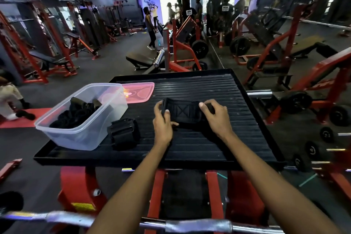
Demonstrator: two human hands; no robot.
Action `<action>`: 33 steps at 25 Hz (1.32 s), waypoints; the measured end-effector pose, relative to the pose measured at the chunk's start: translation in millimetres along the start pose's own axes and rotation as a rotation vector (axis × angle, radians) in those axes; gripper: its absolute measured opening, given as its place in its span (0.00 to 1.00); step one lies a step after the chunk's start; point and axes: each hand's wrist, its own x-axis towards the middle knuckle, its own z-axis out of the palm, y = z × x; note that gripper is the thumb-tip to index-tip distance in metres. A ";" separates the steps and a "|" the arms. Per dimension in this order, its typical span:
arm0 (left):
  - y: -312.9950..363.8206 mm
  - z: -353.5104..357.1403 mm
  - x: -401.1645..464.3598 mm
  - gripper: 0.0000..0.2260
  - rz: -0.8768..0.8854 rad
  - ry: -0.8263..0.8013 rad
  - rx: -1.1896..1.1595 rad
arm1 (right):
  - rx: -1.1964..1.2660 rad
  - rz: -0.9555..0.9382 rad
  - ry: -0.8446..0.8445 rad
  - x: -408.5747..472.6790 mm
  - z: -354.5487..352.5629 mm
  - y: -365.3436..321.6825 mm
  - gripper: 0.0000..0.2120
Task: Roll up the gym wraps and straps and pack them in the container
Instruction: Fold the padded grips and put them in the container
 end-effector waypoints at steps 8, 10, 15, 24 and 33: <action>4.4 -11.2 -0.7 0.17 -0.009 0.294 0.064 | -0.513 -0.116 -0.263 0.4 -10.8 3.6 0.28; 2.1 -11.4 -1.7 0.17 0.012 0.295 0.113 | -0.731 -0.083 -0.187 3.5 -12.7 9.1 0.26; 3.1 -12.1 -2.7 0.17 0.016 0.254 0.158 | -0.504 0.234 0.175 0.7 -16.6 6.6 0.23; -2.1 -11.8 -1.9 0.19 0.047 0.173 0.207 | -0.275 -0.153 0.108 1.6 -12.5 -0.2 0.30; 2.4 -13.5 1.5 0.12 0.007 0.260 0.148 | -0.289 0.182 0.289 1.2 -17.0 0.7 0.20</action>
